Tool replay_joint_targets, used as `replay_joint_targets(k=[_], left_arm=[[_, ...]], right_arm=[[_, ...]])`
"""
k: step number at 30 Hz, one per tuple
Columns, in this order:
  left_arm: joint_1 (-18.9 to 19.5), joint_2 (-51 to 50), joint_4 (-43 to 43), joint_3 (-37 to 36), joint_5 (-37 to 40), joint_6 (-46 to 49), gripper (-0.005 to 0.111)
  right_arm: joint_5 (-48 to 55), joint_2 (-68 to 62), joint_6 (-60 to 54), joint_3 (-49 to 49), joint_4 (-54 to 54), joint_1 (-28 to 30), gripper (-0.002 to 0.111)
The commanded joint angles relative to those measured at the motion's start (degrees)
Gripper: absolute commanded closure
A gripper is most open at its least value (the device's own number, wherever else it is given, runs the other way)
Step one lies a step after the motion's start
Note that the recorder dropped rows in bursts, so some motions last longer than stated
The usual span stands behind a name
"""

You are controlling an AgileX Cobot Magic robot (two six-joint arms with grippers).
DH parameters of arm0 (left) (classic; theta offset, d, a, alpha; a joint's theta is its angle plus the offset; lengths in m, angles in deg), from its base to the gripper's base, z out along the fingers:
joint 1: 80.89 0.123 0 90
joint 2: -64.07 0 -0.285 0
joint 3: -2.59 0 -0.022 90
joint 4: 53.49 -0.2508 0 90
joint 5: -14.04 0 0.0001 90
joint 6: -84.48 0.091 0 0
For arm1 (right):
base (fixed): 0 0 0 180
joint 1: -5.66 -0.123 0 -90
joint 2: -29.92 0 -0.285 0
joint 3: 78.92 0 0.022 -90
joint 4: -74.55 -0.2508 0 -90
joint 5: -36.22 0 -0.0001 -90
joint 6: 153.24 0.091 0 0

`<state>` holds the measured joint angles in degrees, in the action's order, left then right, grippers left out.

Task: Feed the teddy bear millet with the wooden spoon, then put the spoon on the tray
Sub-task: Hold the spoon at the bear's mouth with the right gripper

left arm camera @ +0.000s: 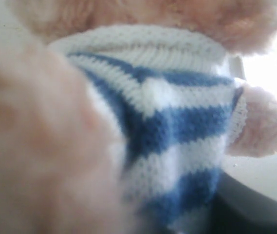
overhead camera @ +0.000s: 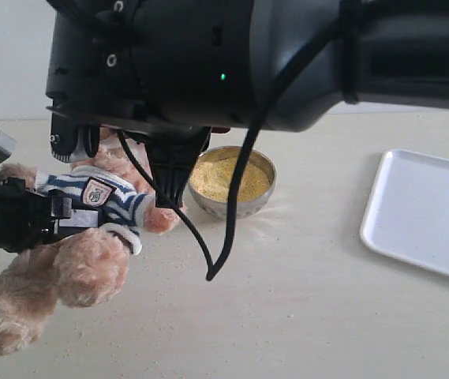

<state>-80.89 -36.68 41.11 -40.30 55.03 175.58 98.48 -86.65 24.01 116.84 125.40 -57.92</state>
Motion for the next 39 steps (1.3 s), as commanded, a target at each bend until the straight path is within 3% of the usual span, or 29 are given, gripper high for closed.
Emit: replay_joint_targets(k=[1, 25, 33, 39], left_arm=[[0.1, 0.0, 0.2, 0.0, 1.4, 0.3, 0.102], [0.1, 0.0, 0.5, 0.0, 1.4, 1.1, 0.102], [0.1, 0.0, 0.5, 0.0, 1.4, 1.1, 0.102], [0.1, 0.0, 0.5, 0.0, 1.4, 1.1, 0.102]], right_arm=[[0.4, 0.1, 0.8, 0.4, 1.2, -0.3, 0.108], [1.2, -1.5, 5.9, 0.3, 7.6, -4.1, 0.108], [4.5, -2.8, 12.0, -3.9, 17.4, -7.7, 0.108], [4.4, -2.2, 18.2, -5.0, 17.3, -7.7, 0.108]])
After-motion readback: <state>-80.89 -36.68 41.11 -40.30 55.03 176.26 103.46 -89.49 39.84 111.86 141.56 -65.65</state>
